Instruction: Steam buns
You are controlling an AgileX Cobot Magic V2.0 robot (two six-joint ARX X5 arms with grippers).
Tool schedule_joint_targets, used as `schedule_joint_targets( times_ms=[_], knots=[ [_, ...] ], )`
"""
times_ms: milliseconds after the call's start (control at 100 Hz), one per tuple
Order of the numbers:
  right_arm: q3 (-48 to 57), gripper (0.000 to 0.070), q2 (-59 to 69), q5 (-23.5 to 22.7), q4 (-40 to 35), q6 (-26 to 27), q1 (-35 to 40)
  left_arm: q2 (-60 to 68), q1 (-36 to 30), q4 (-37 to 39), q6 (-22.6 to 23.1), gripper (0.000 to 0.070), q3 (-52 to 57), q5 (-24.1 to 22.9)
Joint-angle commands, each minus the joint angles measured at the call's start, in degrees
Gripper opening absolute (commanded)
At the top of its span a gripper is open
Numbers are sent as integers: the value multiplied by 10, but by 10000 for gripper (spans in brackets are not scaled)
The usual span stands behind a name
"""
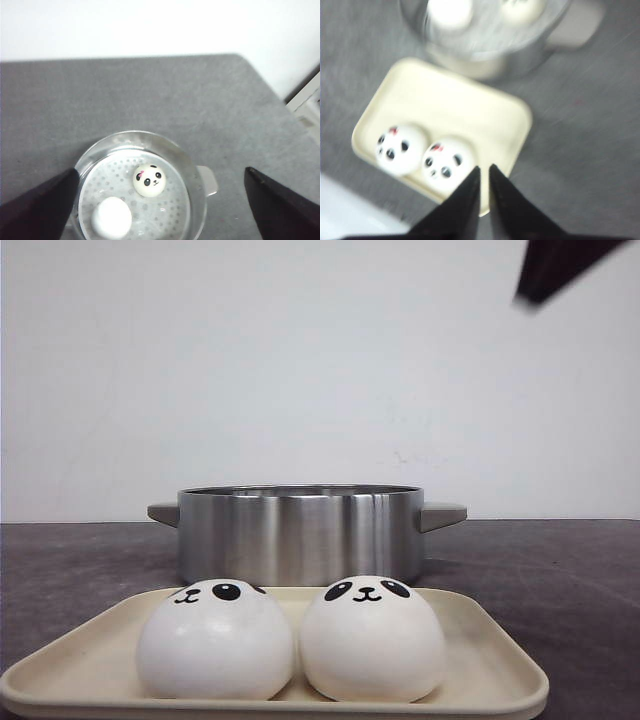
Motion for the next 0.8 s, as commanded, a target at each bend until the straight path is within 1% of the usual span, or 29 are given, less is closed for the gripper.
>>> schedule_joint_targets(
  times_ms=[0, 30, 70, 180, 250, 350, 420, 530, 790],
  knots=[
    [6, 346, 36, -22, 11, 18, 6, -23, -5, -8, 9, 639, 10, -3],
    [6, 420, 52, -35, 14, 18, 7, -38, -5, -15, 9, 639, 10, -3],
    [6, 472, 75, -54, 23, 18, 8, -58, -5, -24, 11, 638, 10, -3],
    [6, 477, 131, -108, 61, 19, 16, -108, -5, -45, 15, 638, 10, -7],
    [6, 476, 166, -129, 80, 24, 22, -136, -5, -57, 17, 638, 10, -9],
    [6, 466, 216, -131, 71, 38, 32, -167, -5, -76, 17, 638, 10, -9],
    [6, 466, 248, -131, 65, 38, 37, -185, -5, -90, 17, 638, 10, -9],
    [6, 466, 287, -130, 78, 42, 44, -206, -5, -103, 17, 639, 10, -9],
    [6, 465, 336, -103, 102, 56, 51, -220, -5, -110, 12, 638, 10, -9]
  ],
)
